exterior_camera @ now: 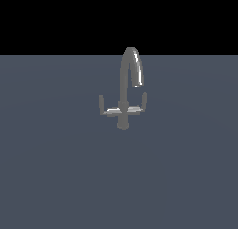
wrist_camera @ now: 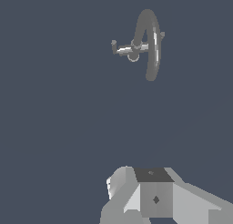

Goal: Turn on the faucet by rotating a designated handle.

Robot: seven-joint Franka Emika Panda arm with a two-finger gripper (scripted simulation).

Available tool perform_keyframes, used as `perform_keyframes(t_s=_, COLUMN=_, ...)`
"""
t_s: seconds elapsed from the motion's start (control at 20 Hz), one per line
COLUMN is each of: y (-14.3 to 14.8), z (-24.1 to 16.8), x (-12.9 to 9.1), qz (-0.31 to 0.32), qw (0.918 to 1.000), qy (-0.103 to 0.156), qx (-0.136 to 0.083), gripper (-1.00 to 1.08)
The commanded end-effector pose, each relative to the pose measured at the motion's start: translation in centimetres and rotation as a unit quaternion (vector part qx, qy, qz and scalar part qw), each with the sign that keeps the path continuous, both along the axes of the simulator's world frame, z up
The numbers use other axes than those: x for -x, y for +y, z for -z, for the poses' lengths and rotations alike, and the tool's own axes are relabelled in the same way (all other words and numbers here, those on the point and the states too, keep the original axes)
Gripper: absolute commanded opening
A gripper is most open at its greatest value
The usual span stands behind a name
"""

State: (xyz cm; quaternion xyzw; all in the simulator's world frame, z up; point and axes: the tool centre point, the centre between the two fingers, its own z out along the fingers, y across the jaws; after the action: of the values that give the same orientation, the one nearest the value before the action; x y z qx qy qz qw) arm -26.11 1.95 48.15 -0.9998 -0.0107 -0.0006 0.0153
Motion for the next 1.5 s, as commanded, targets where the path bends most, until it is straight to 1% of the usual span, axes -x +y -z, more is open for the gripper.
perform_keyframes(t_s=0.0, y=0.0, z=0.1, x=-0.1, qz=-0.006, qw=1.0000, qy=0.002, qx=0.003, gripper=-1.00)
perform_keyframes(t_s=0.2, y=-0.2, z=0.3, x=-0.5, qz=-0.026, qw=0.9996, qy=0.009, qx=0.011, gripper=-1.00)
perform_keyframes(t_s=0.45, y=-0.5, z=0.7, x=-1.2, qz=-0.066, qw=0.9972, qy=0.023, qx=0.028, gripper=-1.00)
perform_keyframes(t_s=0.6, y=-0.8, z=1.0, x=-1.8, qz=-0.098, qw=0.9937, qy=0.035, qx=0.041, gripper=-1.00)
perform_keyframes(t_s=0.75, y=-1.1, z=1.4, x=-2.5, qz=-0.136, qw=0.9878, qy=0.051, qx=0.056, gripper=-1.00)
perform_keyframes(t_s=0.9, y=-1.4, z=1.9, x=-3.4, qz=-0.179, qw=0.9788, qy=0.069, qx=0.071, gripper=-1.00)
perform_keyframes(t_s=1.1, y=-1.8, z=2.5, x=-4.5, qz=-0.237, qw=0.9627, qy=0.095, qx=0.089, gripper=-1.00)
perform_keyframes(t_s=1.25, y=-2.0, z=3.0, x=-5.4, qz=-0.280, qw=0.9477, qy=0.115, qx=0.101, gripper=-1.00)
perform_keyframes(t_s=1.45, y=-2.4, z=3.7, x=-6.6, qz=-0.336, qw=0.9238, qy=0.144, qx=0.115, gripper=-1.00)
